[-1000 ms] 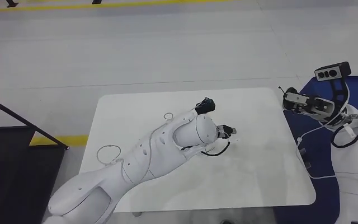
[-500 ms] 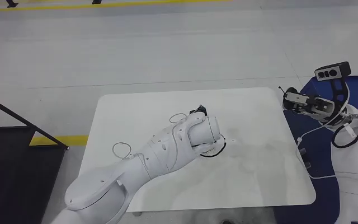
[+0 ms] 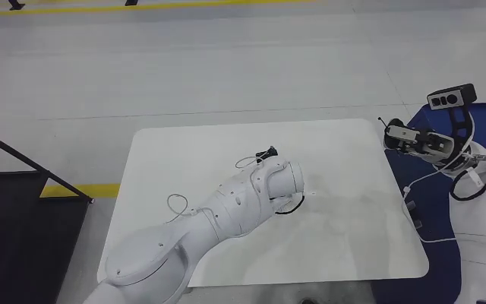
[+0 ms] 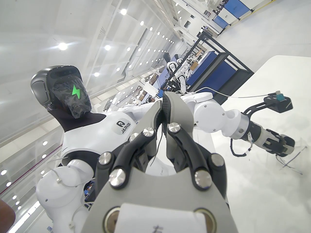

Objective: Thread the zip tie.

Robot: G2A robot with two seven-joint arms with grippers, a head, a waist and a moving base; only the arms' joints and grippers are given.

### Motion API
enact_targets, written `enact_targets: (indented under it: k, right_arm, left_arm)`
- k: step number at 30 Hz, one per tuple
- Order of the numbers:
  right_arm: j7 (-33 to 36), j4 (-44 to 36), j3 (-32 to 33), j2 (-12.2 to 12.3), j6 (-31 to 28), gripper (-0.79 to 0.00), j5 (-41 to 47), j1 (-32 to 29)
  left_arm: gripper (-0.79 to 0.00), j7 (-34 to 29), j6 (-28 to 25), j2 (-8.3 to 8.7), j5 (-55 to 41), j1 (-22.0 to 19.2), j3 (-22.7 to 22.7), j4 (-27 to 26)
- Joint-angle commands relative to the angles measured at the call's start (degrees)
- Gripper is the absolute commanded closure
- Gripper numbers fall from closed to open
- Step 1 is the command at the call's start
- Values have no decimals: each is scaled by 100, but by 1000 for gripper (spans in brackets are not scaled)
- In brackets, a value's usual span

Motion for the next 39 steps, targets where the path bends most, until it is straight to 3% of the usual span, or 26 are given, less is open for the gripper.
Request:
enact_targets:
  k: [1,29,39]
  right_arm:
    - [0,0,0,0,0,0,0,0]
    - [0,0,0,0,0,0,0,0]
    - [0,0,0,0,0,0,0,0]
  left_arm:
    - [-83,-38,-89,-60,4,-15,3,128]
    - [-71,-281,-673,-858,349,-52,-16,1772]
    - [0,-272,-893,-1065,471,-38,-91,2239]
